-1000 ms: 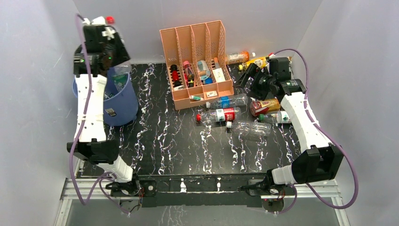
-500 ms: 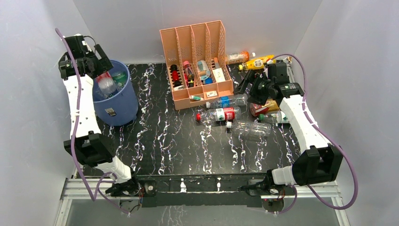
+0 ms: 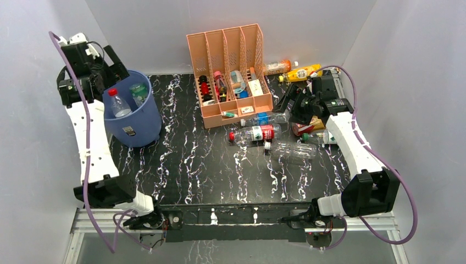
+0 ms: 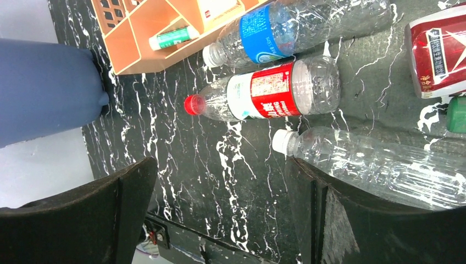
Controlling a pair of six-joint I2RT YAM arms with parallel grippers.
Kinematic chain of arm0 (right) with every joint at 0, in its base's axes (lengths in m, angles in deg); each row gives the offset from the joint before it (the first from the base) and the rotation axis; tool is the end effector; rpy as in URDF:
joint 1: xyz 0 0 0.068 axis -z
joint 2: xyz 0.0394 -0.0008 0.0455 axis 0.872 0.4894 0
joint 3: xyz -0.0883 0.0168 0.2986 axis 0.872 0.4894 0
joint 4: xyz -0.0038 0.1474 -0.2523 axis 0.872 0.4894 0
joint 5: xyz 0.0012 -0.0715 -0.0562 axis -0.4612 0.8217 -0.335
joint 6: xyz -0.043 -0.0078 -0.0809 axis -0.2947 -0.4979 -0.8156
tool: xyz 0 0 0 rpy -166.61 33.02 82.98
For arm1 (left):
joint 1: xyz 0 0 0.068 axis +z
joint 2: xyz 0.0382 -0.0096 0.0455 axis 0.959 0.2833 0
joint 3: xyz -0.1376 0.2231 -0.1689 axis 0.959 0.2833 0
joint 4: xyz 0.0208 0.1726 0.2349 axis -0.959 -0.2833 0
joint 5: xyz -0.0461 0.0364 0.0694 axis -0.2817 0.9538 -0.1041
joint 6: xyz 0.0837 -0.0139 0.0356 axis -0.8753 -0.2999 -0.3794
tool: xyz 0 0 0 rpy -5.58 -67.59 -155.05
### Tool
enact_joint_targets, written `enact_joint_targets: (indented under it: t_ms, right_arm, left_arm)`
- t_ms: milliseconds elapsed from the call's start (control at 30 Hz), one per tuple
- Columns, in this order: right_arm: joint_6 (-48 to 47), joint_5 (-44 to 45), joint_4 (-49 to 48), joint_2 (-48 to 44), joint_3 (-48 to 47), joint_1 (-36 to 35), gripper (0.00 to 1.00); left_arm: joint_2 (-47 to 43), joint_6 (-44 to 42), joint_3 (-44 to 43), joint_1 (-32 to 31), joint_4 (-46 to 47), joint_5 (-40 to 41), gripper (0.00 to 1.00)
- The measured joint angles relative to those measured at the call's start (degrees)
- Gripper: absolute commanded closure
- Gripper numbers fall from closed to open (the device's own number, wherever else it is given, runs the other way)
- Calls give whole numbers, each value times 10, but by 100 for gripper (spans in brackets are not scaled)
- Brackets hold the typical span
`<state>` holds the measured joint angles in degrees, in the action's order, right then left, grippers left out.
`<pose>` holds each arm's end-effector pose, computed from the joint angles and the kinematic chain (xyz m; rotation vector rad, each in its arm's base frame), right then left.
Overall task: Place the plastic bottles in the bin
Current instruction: Place the plastic bottle in the trash bin, then pick up the plastic bottle at the center of the board.
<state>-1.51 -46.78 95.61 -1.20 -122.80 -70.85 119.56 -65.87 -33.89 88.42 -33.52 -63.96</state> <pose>0.3419 0.0855 0.3413 0.3278 2.3539 0.7161 0.3503 0.0985 0.5320 -0.5551 1.8960 0.0566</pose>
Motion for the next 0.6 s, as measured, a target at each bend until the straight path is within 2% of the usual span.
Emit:
enact_joint_targets:
  t_ms: [100,233,300,467,600]
  right_arm:
    - [-7,5,0,0,3,0,2]
    - [-13,22,-2,-4,21,0,2]
    - [-21,34,-2,-7,36,0,2]
    - [-45,78,-3,-15,78,0,2]
    - [-68,122,-6,-14,110,0,2]
  left_arm:
    - [-25,12,3,0,16,-61,2]
    - [-75,49,60,-19,66,-152,2]
    - [-87,60,80,-69,74,-159,2]
    - [-75,74,114,-283,98,-149,2]
    - [-75,85,164,-349,101,-133,2]
